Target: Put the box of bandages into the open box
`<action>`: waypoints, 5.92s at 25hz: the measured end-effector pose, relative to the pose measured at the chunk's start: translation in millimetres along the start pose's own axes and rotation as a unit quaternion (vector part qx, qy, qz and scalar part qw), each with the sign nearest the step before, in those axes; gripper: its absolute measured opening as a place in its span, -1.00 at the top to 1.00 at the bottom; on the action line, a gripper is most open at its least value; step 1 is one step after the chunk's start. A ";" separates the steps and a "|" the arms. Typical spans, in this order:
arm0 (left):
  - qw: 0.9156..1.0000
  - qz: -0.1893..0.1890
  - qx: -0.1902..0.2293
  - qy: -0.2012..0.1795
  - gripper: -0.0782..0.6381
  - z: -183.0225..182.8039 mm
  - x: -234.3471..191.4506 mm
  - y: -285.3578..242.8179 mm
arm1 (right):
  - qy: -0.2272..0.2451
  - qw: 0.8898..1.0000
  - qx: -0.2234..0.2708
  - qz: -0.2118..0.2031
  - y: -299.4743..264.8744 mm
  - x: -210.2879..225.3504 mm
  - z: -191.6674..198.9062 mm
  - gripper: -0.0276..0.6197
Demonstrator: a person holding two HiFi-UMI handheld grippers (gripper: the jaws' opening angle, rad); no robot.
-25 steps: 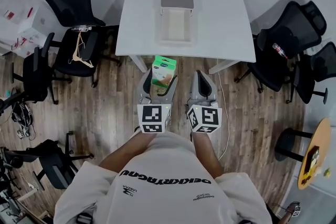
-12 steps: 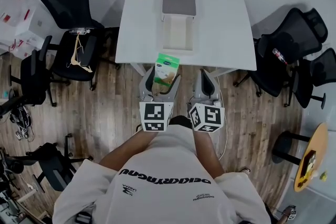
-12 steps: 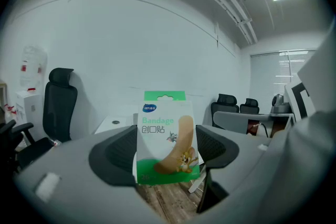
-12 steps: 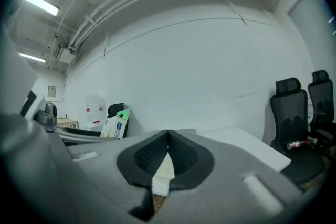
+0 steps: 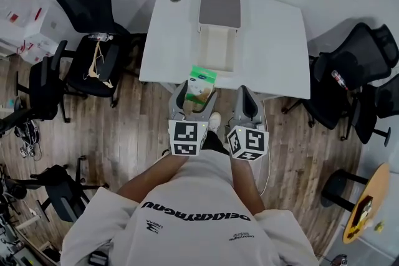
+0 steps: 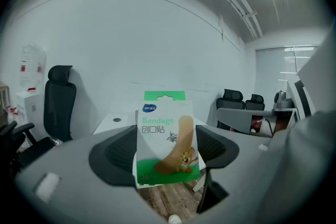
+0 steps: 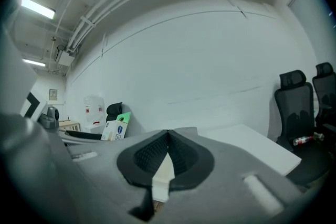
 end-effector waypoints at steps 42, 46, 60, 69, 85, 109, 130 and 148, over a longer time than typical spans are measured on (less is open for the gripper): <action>0.990 -0.043 -0.112 0.078 -0.22 -18.6 -13.8 -190.7 | 0.002 0.994 -0.088 -0.070 -152.2 90.4 -8.0 0.92; 0.987 -0.044 -0.130 0.079 -0.22 -14.4 -13.2 -204.1 | 0.004 0.993 -0.091 -0.070 -156.6 95.8 -8.6 0.92; 0.979 -0.057 -0.184 0.072 -0.22 5.5 -22.7 -242.7 | 0.008 0.993 -0.092 -0.079 -173.1 100.9 -7.8 0.92; 0.972 -0.060 -0.214 0.071 -0.22 18.0 -27.9 -270.5 | 0.019 0.992 -0.093 -0.079 -184.4 108.0 -9.2 0.92; 0.956 -0.066 -0.274 0.079 -0.22 40.6 -37.9 -310.9 | 0.016 0.992 -0.104 -0.073 -200.8 118.3 -5.0 0.92; 0.932 -0.069 -0.342 0.097 -0.23 68.3 -54.0 -335.2 | 0.017 0.991 -0.110 -0.068 -204.2 126.8 1.3 0.92; 0.923 -0.067 -0.367 0.097 -0.24 76.2 -51.8 -343.8 | -0.003 0.991 -0.113 -0.073 -205.8 133.5 1.3 0.92; 0.933 -0.034 -0.341 0.110 -0.36 67.5 -50.1 -337.3 | 0.004 0.991 -0.116 -0.073 -200.4 124.9 -1.8 0.92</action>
Point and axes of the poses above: the fingertips, and each gripper's own axes: y backward along the fingers, x to its right, z out of its underside, the point moved 6 cm from there along y, backward along the fingers, and after that the axes turned 11 degrees about -x, right-handed, at the moved point
